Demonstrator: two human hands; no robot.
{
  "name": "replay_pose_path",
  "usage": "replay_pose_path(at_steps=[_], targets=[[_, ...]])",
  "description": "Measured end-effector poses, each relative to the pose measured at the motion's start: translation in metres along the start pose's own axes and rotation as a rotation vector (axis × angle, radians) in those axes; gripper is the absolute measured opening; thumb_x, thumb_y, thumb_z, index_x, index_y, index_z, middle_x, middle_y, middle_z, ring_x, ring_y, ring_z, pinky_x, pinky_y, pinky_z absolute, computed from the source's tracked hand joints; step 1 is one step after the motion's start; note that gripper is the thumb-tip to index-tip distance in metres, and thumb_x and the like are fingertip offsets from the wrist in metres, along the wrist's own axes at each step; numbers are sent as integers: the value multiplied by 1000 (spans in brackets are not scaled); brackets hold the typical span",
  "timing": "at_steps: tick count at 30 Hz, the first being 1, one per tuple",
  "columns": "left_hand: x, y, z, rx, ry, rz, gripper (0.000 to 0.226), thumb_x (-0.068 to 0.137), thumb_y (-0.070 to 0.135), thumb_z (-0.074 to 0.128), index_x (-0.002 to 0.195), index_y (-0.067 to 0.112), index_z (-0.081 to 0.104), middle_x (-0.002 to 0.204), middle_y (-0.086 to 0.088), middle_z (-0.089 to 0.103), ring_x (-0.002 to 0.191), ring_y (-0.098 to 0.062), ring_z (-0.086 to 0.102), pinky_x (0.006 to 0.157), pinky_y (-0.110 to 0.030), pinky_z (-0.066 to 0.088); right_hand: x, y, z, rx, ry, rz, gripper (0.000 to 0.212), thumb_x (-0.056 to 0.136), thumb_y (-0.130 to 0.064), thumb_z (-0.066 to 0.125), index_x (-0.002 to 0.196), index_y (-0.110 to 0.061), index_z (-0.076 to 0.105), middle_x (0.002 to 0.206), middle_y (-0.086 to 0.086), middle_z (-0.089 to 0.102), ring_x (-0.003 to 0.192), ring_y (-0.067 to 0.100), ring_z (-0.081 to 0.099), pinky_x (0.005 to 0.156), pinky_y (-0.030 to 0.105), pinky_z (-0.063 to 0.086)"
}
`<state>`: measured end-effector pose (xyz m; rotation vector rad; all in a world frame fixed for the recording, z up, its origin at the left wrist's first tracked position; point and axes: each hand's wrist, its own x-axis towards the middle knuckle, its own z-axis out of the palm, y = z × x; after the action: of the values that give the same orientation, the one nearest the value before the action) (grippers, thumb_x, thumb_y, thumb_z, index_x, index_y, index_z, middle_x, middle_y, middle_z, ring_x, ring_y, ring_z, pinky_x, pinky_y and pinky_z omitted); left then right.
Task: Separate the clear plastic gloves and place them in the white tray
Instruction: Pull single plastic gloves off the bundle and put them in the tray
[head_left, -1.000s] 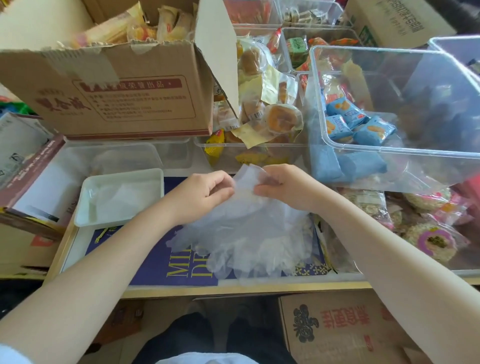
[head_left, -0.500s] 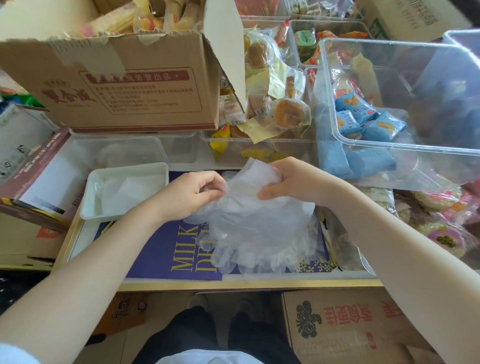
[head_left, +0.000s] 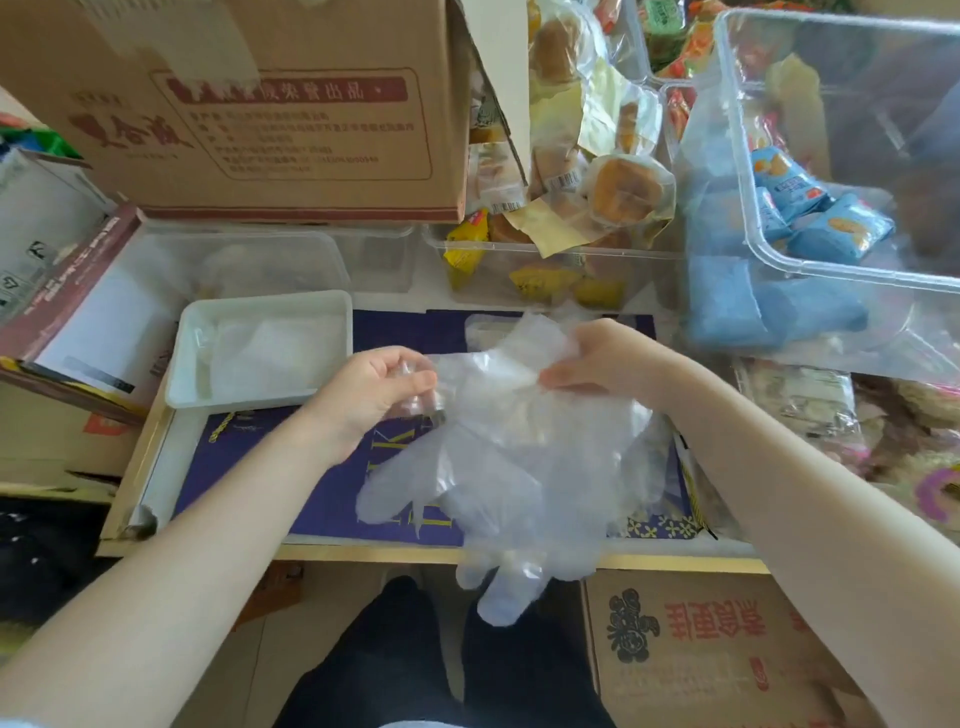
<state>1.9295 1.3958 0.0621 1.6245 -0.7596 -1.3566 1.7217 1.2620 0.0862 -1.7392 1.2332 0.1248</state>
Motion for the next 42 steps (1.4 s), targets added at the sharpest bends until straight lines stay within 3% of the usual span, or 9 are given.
replay_pose_path(at_steps=[5, 9, 14, 21, 26, 30, 35, 39, 42], targets=[[29, -55, 0, -175, 173, -232, 12, 91, 7, 57, 86, 17, 61, 78, 2, 66, 65, -8, 63, 62, -18, 51, 47, 34, 42, 140, 5, 47, 15, 78, -14, 74, 82, -8, 61, 69, 1, 60, 66, 16, 59, 69, 30, 53], [37, -78, -5, -172, 210, -233, 15, 91, 1, 54, 89, 16, 58, 88, -3, 65, 75, -12, 63, 65, -18, 54, 71, 47, 61, 92, 23, 22, 7, 79, -13, 72, 77, -15, 65, 63, 0, 58, 55, 14, 51, 51, 23, 40], [41, -84, -14, -152, 79, -210, 12, 94, 15, 53, 105, 20, 53, 100, -4, 68, 85, -14, 67, 77, -25, 53, 90, 47, 62, 40, 59, -103, 29, 88, -8, 58, 65, -25, 54, 65, -8, 55, 61, 6, 51, 59, 20, 40], [34, -101, -2, 195, 75, -157, 33, 71, 26, 80, 93, 27, 55, 94, 5, 64, 87, -13, 60, 78, -24, 46, 101, 49, 70, 136, 174, -89, 16, 93, -10, 48, 84, -19, 59, 70, -7, 56, 64, 9, 51, 59, 19, 39], [30, -103, 7, 728, 23, -14, 68, 69, 37, 78, 123, 26, 40, 101, 10, 50, 85, -13, 50, 78, -33, 45, 105, 49, 78, -48, 169, -25, 35, 97, -22, 42, 125, -5, 54, 118, 13, 58, 109, 29, 53, 88, 31, 40], [26, -101, -1, 940, 29, 51, 32, 88, 13, 51, 119, 20, 48, 118, 0, 53, 100, -22, 53, 77, -38, 46, 99, 48, 79, -185, 175, -96, 14, 97, -17, 41, 87, -12, 50, 87, 10, 54, 86, 30, 53, 64, 27, 29], [19, -97, -26, 1210, 83, -78, 32, 87, 6, 43, 116, 15, 52, 116, -5, 49, 109, -28, 48, 82, -38, 42, 89, 47, 80, -205, 162, -181, 30, 97, -15, 43, 68, -22, 38, 68, -1, 45, 73, 22, 43, 56, 32, 24], [35, -68, -15, 942, 141, 261, 54, 90, 19, 57, 139, 9, 37, 142, -7, 39, 133, -23, 33, 107, -29, 26, 78, 36, 82, -171, 163, -348, 23, 96, -16, 46, 73, -14, 44, 63, -3, 45, 67, 22, 44, 56, 32, 25], [52, -46, 9, 794, -16, 225, 51, 89, 28, 60, 136, 17, 42, 140, 2, 41, 138, -14, 25, 102, -12, 16, 69, 24, 86, -145, 120, -483, 15, 93, -10, 52, 80, -4, 55, 60, -11, 41, 64, 17, 40, 57, 27, 24]])
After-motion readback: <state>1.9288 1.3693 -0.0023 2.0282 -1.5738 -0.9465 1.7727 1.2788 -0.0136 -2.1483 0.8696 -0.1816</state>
